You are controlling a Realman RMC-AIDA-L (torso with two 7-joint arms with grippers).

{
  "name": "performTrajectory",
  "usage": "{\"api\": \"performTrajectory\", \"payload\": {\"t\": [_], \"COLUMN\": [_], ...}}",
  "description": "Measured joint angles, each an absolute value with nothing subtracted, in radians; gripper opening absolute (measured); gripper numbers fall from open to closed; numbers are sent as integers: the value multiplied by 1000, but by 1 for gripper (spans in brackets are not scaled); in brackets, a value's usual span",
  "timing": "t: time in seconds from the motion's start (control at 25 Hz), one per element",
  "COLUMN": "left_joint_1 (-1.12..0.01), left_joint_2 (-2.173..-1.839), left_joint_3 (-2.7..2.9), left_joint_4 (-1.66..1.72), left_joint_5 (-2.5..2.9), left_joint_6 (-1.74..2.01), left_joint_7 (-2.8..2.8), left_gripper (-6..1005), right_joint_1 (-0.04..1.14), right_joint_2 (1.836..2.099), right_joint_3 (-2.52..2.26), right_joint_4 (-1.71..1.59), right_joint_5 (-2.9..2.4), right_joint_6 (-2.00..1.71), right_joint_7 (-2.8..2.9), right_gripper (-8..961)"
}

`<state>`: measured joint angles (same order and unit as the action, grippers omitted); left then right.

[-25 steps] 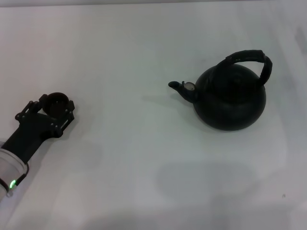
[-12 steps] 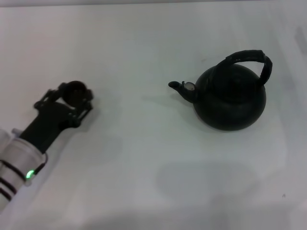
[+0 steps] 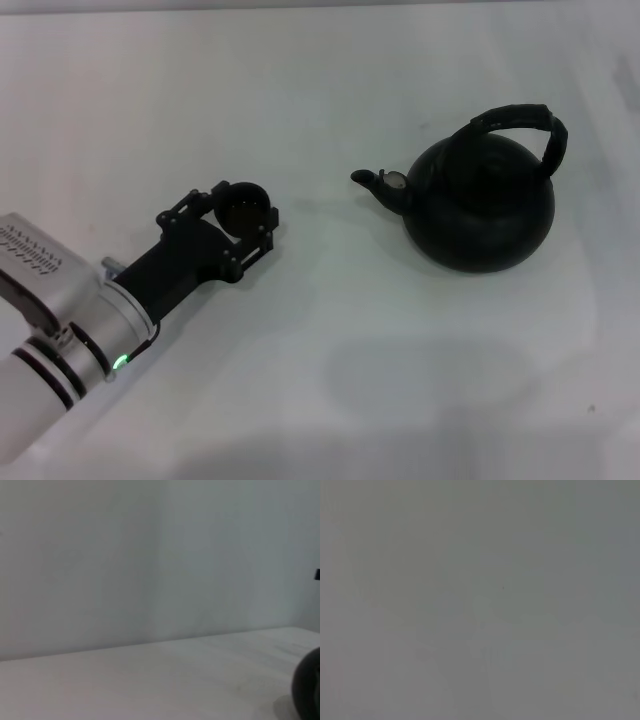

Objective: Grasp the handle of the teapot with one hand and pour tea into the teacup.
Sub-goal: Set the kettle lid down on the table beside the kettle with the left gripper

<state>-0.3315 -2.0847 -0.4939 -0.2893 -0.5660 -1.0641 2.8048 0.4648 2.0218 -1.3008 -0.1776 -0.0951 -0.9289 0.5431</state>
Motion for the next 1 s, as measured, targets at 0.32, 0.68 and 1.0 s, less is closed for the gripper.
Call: {"api": "performTrajectory", "payload": {"t": [0.32, 0.68, 1.0], "left_joint_1": [-351, -367, -374], "left_joint_2": [-2085, -2085, -2084], "left_joint_3": [-492, -485, -486], "left_joint_4": [-290, -295, -307], "left_joint_5": [-510, -489, -458], "left_joint_6": [-1003, -987, -932], "left_joint_7": [2804, 2803, 2807], "left_gripper": [697, 696, 696], "right_joint_1": [467, 468, 468], "right_joint_2": [2022, 2025, 2025], "right_joint_3": [-1301, -1303, -1304], "right_joint_4": [-181, -181, -181], "right_joint_5": [-95, -95, -95], "right_joint_6": [-931, -934, -936], "right_joint_7": [543, 544, 545], "right_gripper": [838, 838, 838]}}
